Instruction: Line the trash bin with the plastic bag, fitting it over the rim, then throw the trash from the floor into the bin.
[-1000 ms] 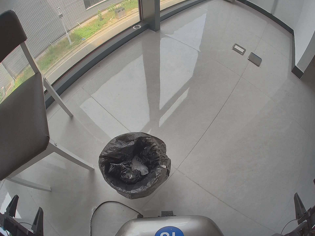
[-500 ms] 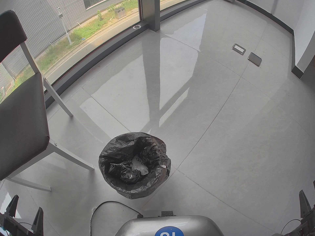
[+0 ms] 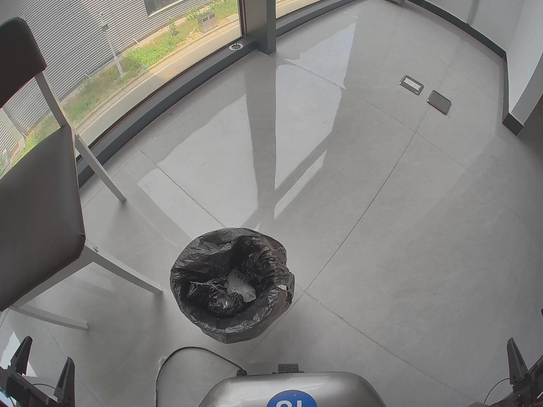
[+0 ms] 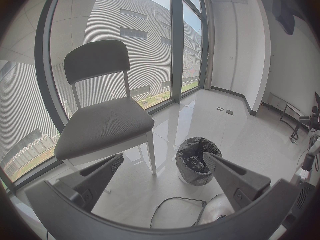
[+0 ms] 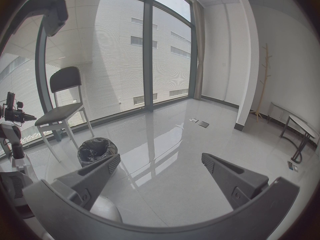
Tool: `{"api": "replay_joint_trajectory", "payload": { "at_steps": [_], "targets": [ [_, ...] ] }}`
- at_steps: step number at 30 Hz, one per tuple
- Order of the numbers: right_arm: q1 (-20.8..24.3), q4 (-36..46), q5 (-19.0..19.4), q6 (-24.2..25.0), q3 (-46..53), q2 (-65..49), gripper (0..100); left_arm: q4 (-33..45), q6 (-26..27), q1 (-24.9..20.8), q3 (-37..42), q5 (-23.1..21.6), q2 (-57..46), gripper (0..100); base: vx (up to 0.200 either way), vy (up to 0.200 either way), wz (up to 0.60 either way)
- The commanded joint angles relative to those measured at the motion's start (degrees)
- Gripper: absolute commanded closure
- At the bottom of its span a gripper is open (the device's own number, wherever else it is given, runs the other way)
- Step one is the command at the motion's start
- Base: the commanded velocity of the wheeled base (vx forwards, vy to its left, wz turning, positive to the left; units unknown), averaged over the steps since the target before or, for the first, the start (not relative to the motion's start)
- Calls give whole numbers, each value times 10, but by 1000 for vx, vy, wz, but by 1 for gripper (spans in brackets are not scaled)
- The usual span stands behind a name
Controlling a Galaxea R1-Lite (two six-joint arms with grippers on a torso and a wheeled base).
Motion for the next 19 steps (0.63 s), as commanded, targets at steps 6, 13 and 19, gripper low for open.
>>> {"api": "replay_joint_trajectory", "payload": {
  "at_steps": [6, 13, 19],
  "targets": [
    [0, 0, 1, -10, 10, -7, 0, 0, 0, 0, 4, 0, -9, 0, 0, 0, 0],
    [0, 0, 0, -5, 10, -7, 0, 0, 0, 0, 4, 0, -9, 0, 0, 0, 0],
    [0, 0, -2, -5, 10, -8, 0, 0, 0, 0, 4, 0, -9, 0, 0, 0, 0]
  ]
}}
